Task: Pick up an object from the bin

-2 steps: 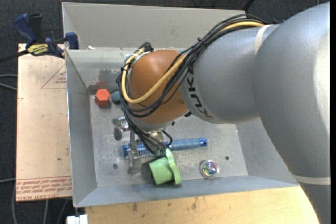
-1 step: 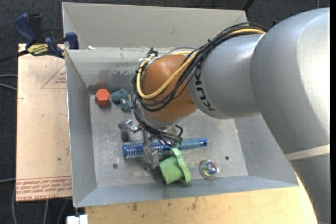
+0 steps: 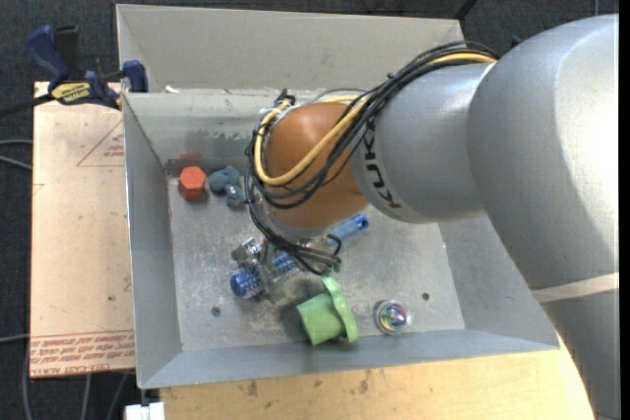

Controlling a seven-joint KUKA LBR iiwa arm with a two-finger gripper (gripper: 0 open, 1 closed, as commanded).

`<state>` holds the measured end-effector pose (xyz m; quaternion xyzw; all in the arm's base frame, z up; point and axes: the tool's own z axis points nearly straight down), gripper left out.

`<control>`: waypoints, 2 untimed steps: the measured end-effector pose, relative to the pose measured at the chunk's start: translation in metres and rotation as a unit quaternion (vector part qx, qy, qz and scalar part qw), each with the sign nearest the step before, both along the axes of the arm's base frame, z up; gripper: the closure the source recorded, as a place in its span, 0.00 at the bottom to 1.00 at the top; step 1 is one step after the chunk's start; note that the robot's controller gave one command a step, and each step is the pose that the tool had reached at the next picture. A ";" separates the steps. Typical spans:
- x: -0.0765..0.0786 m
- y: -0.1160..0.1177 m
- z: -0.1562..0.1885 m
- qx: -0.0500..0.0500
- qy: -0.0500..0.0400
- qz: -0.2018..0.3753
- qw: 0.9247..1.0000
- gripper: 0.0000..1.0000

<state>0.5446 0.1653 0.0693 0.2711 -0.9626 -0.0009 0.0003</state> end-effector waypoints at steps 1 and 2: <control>-0.033 0.048 0.126 0.002 -0.004 -0.001 1.000 1.00; -0.033 0.051 0.173 0.001 -0.003 0.002 1.000 1.00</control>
Offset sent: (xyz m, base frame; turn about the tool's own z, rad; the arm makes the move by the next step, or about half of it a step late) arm -0.0334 0.0445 0.1220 0.0058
